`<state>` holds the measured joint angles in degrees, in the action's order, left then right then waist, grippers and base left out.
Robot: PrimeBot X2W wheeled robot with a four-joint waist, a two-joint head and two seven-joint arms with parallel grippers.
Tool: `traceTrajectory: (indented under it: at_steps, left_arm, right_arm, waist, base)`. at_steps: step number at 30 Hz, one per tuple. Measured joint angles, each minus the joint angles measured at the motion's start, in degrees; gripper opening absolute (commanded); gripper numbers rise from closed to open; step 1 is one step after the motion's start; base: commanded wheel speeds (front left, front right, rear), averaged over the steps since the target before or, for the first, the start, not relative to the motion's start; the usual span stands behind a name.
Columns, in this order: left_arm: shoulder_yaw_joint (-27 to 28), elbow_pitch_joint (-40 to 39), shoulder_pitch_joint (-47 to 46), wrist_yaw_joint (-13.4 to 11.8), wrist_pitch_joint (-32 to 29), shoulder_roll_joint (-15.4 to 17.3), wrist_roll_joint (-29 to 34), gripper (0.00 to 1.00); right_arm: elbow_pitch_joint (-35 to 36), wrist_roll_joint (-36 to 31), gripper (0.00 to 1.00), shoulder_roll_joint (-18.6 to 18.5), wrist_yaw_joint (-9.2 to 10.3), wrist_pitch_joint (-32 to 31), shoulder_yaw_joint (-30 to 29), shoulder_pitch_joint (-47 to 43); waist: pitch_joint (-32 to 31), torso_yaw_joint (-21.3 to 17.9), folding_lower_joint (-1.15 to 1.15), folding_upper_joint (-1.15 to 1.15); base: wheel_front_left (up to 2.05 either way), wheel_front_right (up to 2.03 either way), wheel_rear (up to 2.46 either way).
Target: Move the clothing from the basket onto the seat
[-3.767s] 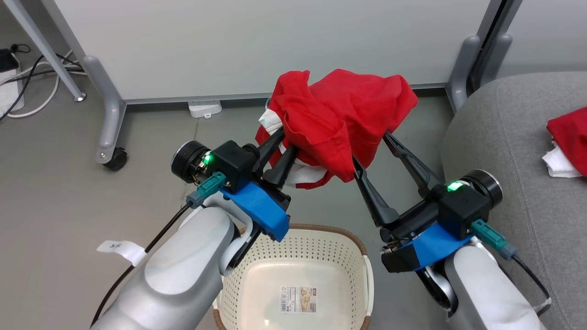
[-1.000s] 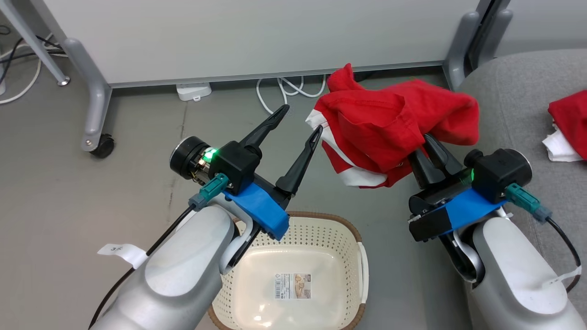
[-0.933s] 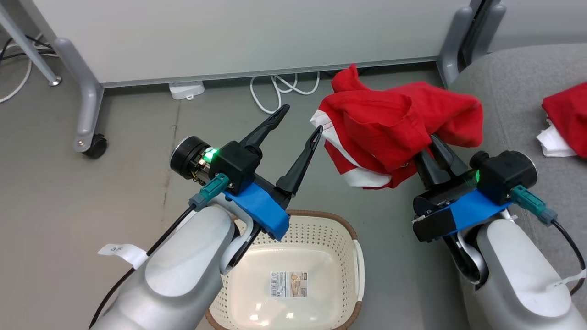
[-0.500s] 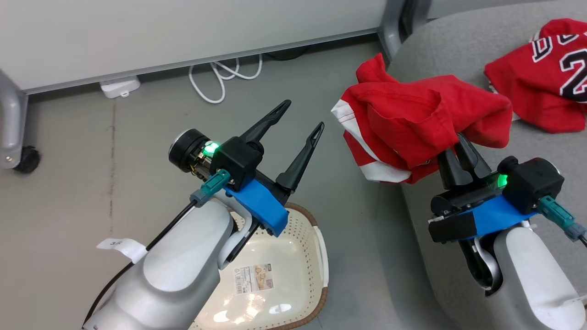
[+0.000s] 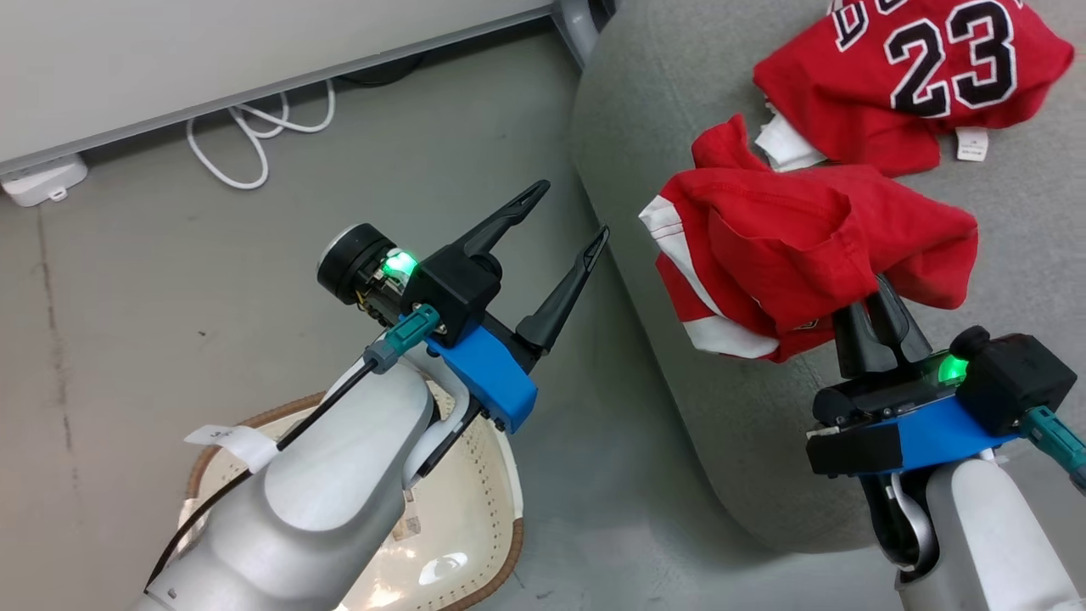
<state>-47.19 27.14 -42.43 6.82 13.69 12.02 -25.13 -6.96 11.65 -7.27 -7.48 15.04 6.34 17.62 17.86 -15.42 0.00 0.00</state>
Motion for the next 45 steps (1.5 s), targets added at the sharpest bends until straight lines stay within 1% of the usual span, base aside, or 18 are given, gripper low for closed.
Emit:
traceTrajectory:
  at_steps: [5, 10, 16, 19, 22, 24, 30, 33, 37, 41, 45]
  left_arm:
    - [-0.9, -0.1, -0.4, 0.0, -0.5, 0.2, 0.0, 1.00]
    - [-1.4, -0.2, -0.9, 0.1, -0.6, 0.2, 0.0, 1.00]
    - [-1.7, -0.2, -1.3, 0.1, -0.6, 0.3, -0.1, 1.00]
    - [-1.9, -0.3, -1.4, 0.1, -0.7, 0.4, -0.1, 1.00]
    - [-1.9, -0.8, -1.8, -0.1, -0.8, 0.8, 0.0, 1.00]
    - [-1.9, -1.5, -2.8, -0.3, -1.1, 1.0, 0.2, 1.00]
    - [-2.3, -4.0, -6.3, -0.5, -1.5, 1.6, 2.1, 1.00]
    - [-2.6, -5.3, -8.4, -0.5, -1.6, 1.5, 3.0, 1.00]
    - [-2.6, -6.8, -10.8, -0.6, -1.9, 2.2, 4.1, 1.00]
    - [-2.7, -8.3, -12.8, -0.7, -2.1, 2.6, 5.0, 1.00]
    - [-2.9, -9.2, -13.7, -0.9, -2.0, 2.9, 5.6, 1.00]
  right_arm:
    - [0.9, -0.1, 0.00, 1.0, 0.00, 0.0, -0.7, -1.0]
    - [1.3, -0.2, 0.00, 1.5, 0.00, 0.0, -1.3, -1.6]
    - [2.3, -0.5, 0.00, 1.8, 0.00, 0.0, -2.3, -1.6]
    - [2.9, -0.5, 0.00, 1.1, 0.00, 0.0, -3.3, -0.8]
    - [3.9, -0.6, 0.00, -0.2, 0.00, 0.0, -4.2, 2.4]
    - [4.9, -0.8, 0.00, -1.1, -0.01, 0.0, -6.1, 5.5]
    - [8.3, -1.0, 0.00, -5.1, 0.00, 0.0, -14.2, 16.9]
    - [9.6, -1.4, 0.00, -8.6, 0.00, 0.0, -19.1, 22.4]
    - [9.4, -0.7, 0.00, -13.8, 0.00, 0.0, -25.2, 28.8]
    - [6.1, 0.0, 0.00, -19.4, -0.01, 0.0, -29.0, 32.8]
    - [-2.0, 2.2, 0.00, -24.2, -0.01, 0.1, -32.0, 37.3]
  waist:
    - [1.1, -3.0, 0.00, 0.00]
    - [1.6, -4.4, 0.00, 0.00]
    - [1.8, -4.0, 0.00, 0.00]
    - [2.3, -3.4, 0.00, 0.00]
    - [3.4, -2.9, 0.00, 0.00]
    - [4.5, -2.6, 0.00, 0.00]
    - [10.3, -1.2, 0.00, 0.00]
    - [13.9, -0.2, 0.00, 0.00]
    - [19.3, 1.2, 0.01, 0.00]
    - [24.8, 2.5, 0.01, 0.00]
    - [29.9, 3.6, 0.01, 0.00]
  base:
    - [0.00, 0.00, 0.00]
    - [0.00, 0.00, 0.00]
    - [0.00, 0.00, 0.00]
    - [0.00, 0.00, 0.00]
    - [0.00, 0.00, 0.00]
    - [0.00, 0.00, 0.00]
    - [0.00, 0.00, 0.00]
    - [0.00, 0.00, 0.00]
    - [0.00, 0.00, 0.00]
    - [0.00, 0.00, 0.00]
    - [0.00, 0.00, 0.00]
